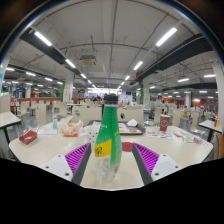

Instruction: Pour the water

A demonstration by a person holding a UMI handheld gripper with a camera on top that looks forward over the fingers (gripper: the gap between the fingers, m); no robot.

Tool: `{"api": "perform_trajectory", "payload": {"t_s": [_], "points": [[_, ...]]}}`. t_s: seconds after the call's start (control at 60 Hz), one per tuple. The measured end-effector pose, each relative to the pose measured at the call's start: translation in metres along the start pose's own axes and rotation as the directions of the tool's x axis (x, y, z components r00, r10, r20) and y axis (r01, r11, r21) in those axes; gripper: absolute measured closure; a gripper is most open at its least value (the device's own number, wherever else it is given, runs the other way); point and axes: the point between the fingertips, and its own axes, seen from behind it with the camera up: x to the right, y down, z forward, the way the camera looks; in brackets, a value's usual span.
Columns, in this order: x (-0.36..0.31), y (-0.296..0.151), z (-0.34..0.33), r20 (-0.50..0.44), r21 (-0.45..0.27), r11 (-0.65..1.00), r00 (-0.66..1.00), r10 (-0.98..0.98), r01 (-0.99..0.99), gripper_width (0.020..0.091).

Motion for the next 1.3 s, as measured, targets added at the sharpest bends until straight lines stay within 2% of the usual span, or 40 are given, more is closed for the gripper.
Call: {"api": "perform_trajectory", "payload": {"t_s": [0.1, 0.133, 0.183, 0.2, 0.333, 0.5, 0.583, 0.65, 0.733, 0.783, 0.85, 0.95, 1.017, 1.083, 1.217, 1.3], "points": [[0.000, -0.007, 0.034, -0.010, 0.034, 0.999, 0.999, 0.036, -0.036, 0.0279], [-0.001, -0.007, 0.044, -0.009, 0.038, 0.998, 0.999, 0.046, -0.046, 0.0321], [-0.011, 0.004, 0.053, 0.011, 0.002, 0.999, 0.999, 0.052, -0.052, 0.0568], [-0.011, 0.000, 0.056, 0.009, 0.025, 0.998, 0.998, 0.054, -0.054, 0.0567], [-0.010, 0.001, 0.058, 0.006, 0.026, 0.998, 0.999, 0.050, -0.050, 0.0605], [-0.006, 0.000, 0.055, 0.013, 0.045, 0.999, 1.000, 0.019, -0.020, 0.0725], [0.010, -0.008, 0.049, -0.005, 0.038, 0.999, 0.999, -0.036, 0.036, 0.0725], [0.029, -0.026, 0.061, -0.033, 0.056, 0.993, 0.994, -0.100, 0.101, 0.0723], [0.056, -0.054, 0.080, -0.084, 0.053, 0.942, 0.942, -0.326, 0.331, 0.0726], [0.069, -0.071, 0.099, -0.118, 0.030, 0.856, 0.852, -0.510, 0.517, 0.0725], [0.077, -0.086, 0.127, -0.154, -0.007, 0.659, 0.650, -0.744, 0.752, 0.0725], [0.064, -0.104, 0.168, -0.173, -0.055, 0.162, 0.150, -0.973, 0.985, 0.0726], [0.058, -0.115, 0.193, -0.206, -0.083, -0.169, -0.183, -0.961, 0.982, 0.0726], [0.050, -0.118, 0.208, -0.208, -0.111, -0.406, -0.421, -0.883, 0.907, 0.0724], [0.041, -0.125, 0.229, -0.212, -0.129, -0.626, -0.638, -0.740, 0.769, 0.0720], [0.031, -0.132, 0.232, -0.239, -0.120, -0.690, -0.695, -0.678, 0.714, 0.0720]]}}
